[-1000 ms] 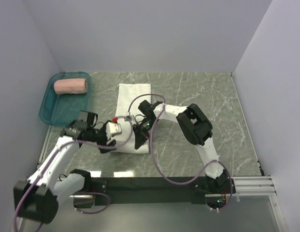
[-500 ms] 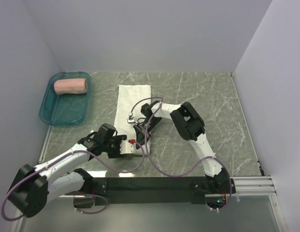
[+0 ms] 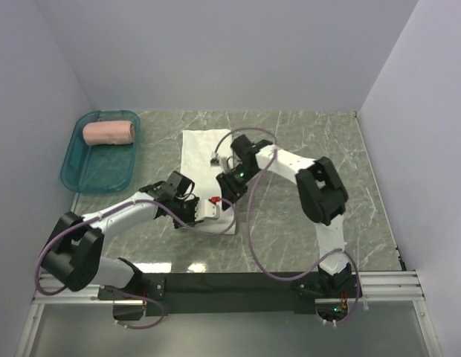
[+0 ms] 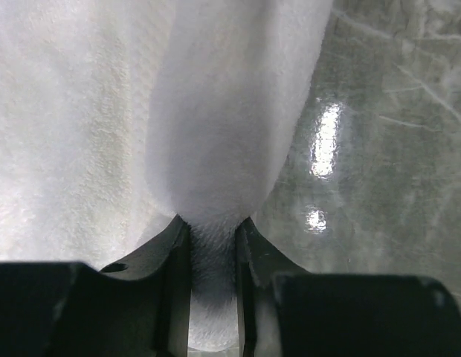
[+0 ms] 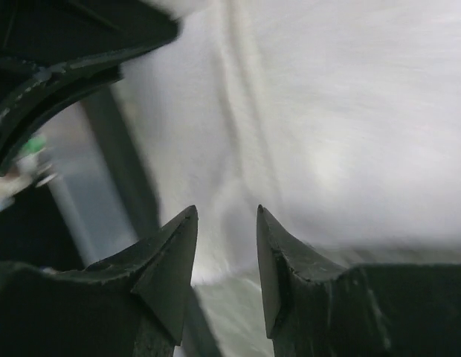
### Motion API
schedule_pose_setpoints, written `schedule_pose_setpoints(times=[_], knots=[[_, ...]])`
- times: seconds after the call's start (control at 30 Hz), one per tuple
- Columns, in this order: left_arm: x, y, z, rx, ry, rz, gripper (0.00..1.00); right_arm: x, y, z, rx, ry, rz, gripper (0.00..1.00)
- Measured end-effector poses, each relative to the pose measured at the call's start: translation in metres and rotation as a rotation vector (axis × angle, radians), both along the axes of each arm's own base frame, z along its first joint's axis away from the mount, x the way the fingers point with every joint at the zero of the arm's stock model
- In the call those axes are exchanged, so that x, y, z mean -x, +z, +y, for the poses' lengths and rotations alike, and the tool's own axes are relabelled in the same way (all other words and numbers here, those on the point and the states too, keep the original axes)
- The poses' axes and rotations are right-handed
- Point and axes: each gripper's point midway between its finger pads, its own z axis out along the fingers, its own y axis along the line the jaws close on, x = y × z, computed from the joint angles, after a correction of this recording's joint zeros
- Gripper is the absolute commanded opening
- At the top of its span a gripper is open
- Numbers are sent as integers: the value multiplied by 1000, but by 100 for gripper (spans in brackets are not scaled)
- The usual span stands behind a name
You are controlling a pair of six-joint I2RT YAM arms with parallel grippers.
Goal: Roll the towels
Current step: Roll the towel
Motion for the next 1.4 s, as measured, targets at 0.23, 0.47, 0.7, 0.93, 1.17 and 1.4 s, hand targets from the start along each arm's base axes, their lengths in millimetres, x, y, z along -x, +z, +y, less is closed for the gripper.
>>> schedule_pose_setpoints(times=[0.23, 0.47, 0.7, 0.93, 1.17, 1.4], knots=[[-6, -1, -2, -10, 87, 255, 6, -79, 62, -52, 72, -221, -500, 44], [-15, -1, 0, 15, 196, 545, 5, -53, 89, -95, 89, -237, -669, 21], [-26, 4, 0, 73, 300, 825, 7, -3, 62, -105, 122, -109, -678, 43], [-29, 5, -1, 57, 332, 927, 10, 29, 59, -46, 82, 120, -901, 74], [-28, 5, -1, 46, 341, 950, 12, 17, 24, 9, 95, 244, -1030, 75], [-25, 5, 1, 41, 366, 971, 21, -1, -23, 19, 161, 325, -1085, 8]])
